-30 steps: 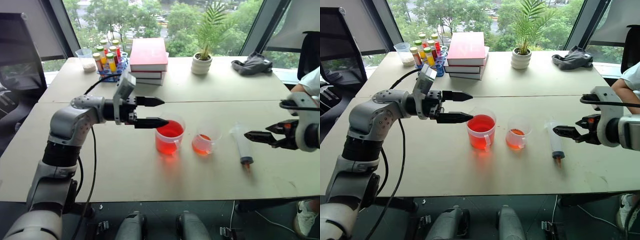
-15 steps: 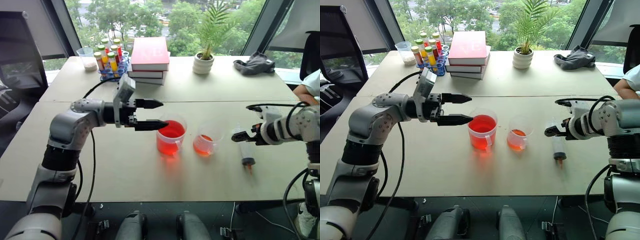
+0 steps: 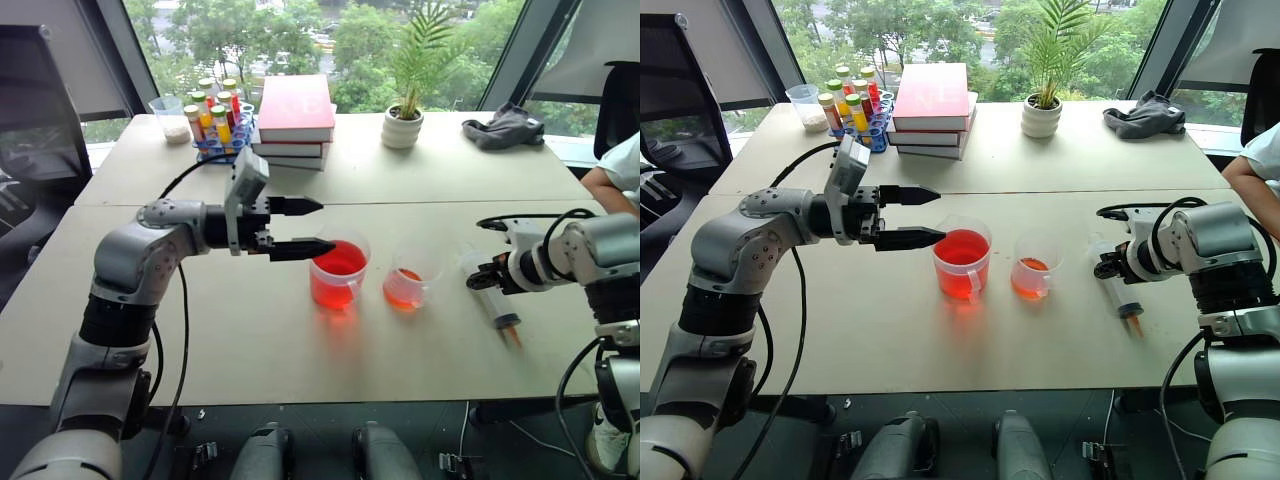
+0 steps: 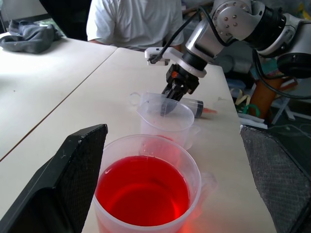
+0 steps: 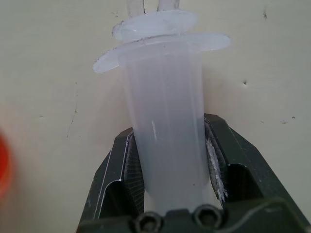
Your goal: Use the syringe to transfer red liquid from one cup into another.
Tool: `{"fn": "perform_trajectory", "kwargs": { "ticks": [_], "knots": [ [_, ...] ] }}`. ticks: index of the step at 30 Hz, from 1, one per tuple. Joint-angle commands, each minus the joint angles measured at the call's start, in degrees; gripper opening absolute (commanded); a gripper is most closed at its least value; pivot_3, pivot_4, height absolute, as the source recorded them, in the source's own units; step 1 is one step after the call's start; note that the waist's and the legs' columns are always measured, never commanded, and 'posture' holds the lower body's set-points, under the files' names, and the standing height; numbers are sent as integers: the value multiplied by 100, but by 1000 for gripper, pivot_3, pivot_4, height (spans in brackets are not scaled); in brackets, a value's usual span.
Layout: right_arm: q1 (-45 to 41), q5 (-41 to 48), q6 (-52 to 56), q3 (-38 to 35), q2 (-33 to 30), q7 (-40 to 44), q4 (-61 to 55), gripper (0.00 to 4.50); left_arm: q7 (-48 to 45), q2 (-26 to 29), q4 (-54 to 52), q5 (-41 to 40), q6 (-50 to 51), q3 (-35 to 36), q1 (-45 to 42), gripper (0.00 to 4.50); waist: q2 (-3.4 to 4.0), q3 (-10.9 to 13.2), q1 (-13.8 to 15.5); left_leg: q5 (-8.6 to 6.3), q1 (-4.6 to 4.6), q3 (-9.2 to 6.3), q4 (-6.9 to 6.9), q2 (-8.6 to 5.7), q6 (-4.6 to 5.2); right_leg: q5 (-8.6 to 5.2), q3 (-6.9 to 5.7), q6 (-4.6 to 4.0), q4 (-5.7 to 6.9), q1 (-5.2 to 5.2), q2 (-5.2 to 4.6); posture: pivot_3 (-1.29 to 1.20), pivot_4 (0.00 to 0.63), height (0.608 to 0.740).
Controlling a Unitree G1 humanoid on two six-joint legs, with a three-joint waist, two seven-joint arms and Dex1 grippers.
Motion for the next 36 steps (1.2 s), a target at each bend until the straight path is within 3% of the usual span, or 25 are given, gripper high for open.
{"fn": "perform_trajectory", "kwargs": {
  "ticks": [1,5,10,13,15,18,22,29,36],
  "knots": [
    [-79,-199,-232,-351,-128,-19,-538,1364,-49,77,10,-95,-73,198,-207,4500,1,1,7,0,0,0,0,0,0,0,0,0,0,0,0,0,150,740],
    [-138,-86,-998,-1196,-160,70,-1717,1364,-126,126,169,-76,-96,240,-314,4500,4,2,20,0,-4,0,-2,0,0,0,0,0,0,-6,0,0,150,740],
    [-288,420,-1738,-2302,507,128,-2703,1364,-229,201,353,-21,-166,257,-429,4500,2,1,11,0,-5,-2,-5,1,0,0,-1,1,0,-8,1,0,150,740],
    [-378,955,-3065,-2818,1663,139,-3545,1364,-302,253,489,-1,-193,263,-551,4500,1,1,-5,0,-3,-3,-2,2,0,0,-1,1,4,-5,2,0,150,740],
    [-323,1577,-3242,-3040,2315,209,-3802,1364,-358,291,551,15,-216,253,-610,4500,1,1,5,0,-3,-4,-4,2,0,0,-1,2,9,-7,3,0,150,740],
    [21,1808,-3683,-2764,3042,228,-4028,1364,-430,377,596,-9,-178,278,-691,4500,0,0,34,0,-4,-10,-6,2,-1,0,-7,1,8,-6,0,0,150,740],
    [654,1502,-4498,-2178,3542,529,-3989,1364,-507,541,554,-76,-81,316,-723,4500,-2,-1,32,0,-4,-7,2,-6,-1,0,-8,1,5,2,-11,0,150,740],
    [1781,630,-5780,-1210,3782,1057,-3595,1364,-569,666,520,-176,94,352,-879,4500,-1,0,9,1,-2,-7,2,-3,-1,0,-8,1,12,-2,-3,0,150,740],
    [2172,150,-6472,-851,3812,1226,-3233,1364,-476,416,692,-217,162,278,-1186,4500,-1,0,15,1,0,-7,4,-4,-2,0,-7,1,13,-1,-1,0,150,740]
  ]
}}
